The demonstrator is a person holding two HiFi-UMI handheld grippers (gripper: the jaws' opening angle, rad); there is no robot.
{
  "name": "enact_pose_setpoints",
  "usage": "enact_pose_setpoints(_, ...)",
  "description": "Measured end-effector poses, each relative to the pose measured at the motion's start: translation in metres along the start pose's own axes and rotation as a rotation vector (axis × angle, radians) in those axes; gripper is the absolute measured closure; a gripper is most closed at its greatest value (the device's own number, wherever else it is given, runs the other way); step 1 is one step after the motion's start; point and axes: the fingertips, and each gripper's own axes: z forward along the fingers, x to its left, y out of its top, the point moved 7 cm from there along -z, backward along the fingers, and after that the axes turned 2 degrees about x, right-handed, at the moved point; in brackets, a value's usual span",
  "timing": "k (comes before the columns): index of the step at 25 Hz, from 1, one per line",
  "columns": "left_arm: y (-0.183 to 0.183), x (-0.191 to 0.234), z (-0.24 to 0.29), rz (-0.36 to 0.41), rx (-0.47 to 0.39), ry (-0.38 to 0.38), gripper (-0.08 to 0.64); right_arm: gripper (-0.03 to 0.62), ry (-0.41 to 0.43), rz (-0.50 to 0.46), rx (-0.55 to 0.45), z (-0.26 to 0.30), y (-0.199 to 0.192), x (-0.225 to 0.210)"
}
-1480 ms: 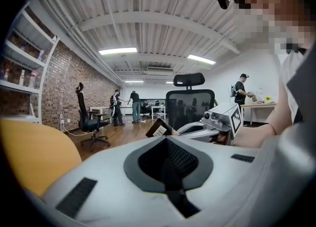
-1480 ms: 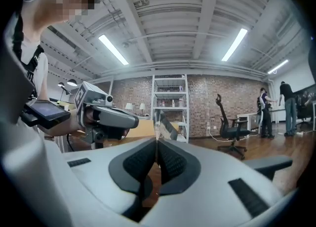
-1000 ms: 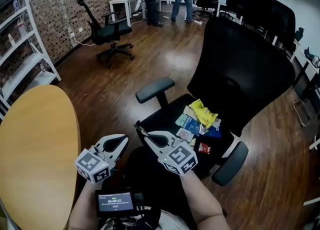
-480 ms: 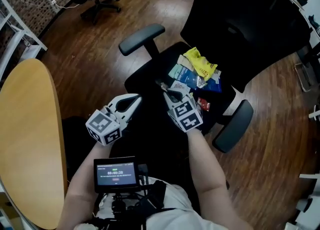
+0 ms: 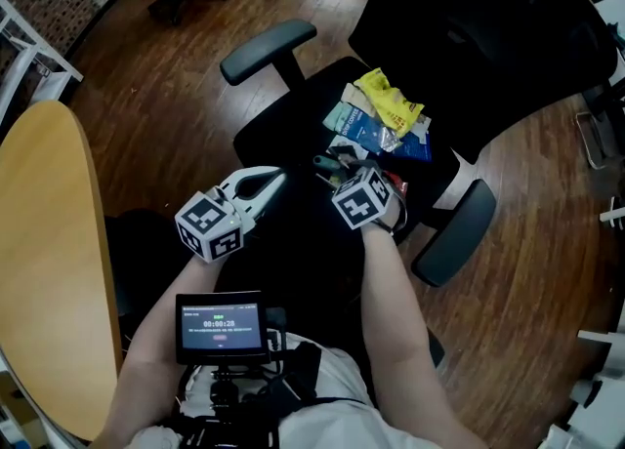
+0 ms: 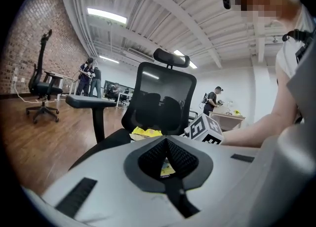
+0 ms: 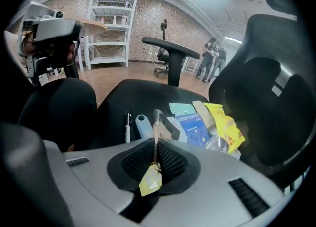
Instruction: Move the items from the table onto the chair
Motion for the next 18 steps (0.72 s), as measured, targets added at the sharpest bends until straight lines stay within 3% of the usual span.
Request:
enact_pose_setpoints(1, 0.0, -0.001, 0.0, 0.001, 0.001, -0.003, 0.552, 0.556, -0.009, 0.006, 0.004, 0.002, -0.001, -0.001)
enact_pose_setpoints(4, 0.0, -0.002, -0.002, 0.007, 0.001, -0.004, 0.552, 0.446, 0.007, 0.032, -0.001, 0.007, -0.002, 0.001)
enact_pose_setpoints(8, 0.007, -0.003, -0.009, 0.017, 0.001, 0.01, 0.552, 0.444, 0.031, 0.088, -0.074, -0.002, 0.004, 0.0)
enact_pose_setpoints(9, 0.009, -0.003, -0.013, 0.021, -0.006, 0.016, 0.552, 0.416, 0.04, 0.107, -0.111, -0.006, 0.007, 0.0)
enact_pose_setpoints(14, 0.033, -0.003, -0.02, 0.068, -0.049, 0.035, 0.552, 0.416, 0.01, 0.148, -0.367, -0.033, 0.029, -0.021)
enact_pose_setpoints(16, 0.044, -0.006, -0.03, 0.073, -0.059, 0.045, 0.552, 0.417, 0.037, 0.154, -0.483, -0.048, 0.038, -0.021)
enact_pose_setpoints(17, 0.049, -0.007, -0.039, 0.067, -0.063, 0.057, 0.552, 0.436, 0.057, 0.153, -0.537, -0.055, 0.044, -0.018)
enact_pose_setpoints(18, 0.055, -0.008, -0.049, 0.06, -0.067, 0.074, 0.552, 0.504, 0.073, 0.15, -0.585, -0.062, 0.052, -0.014)
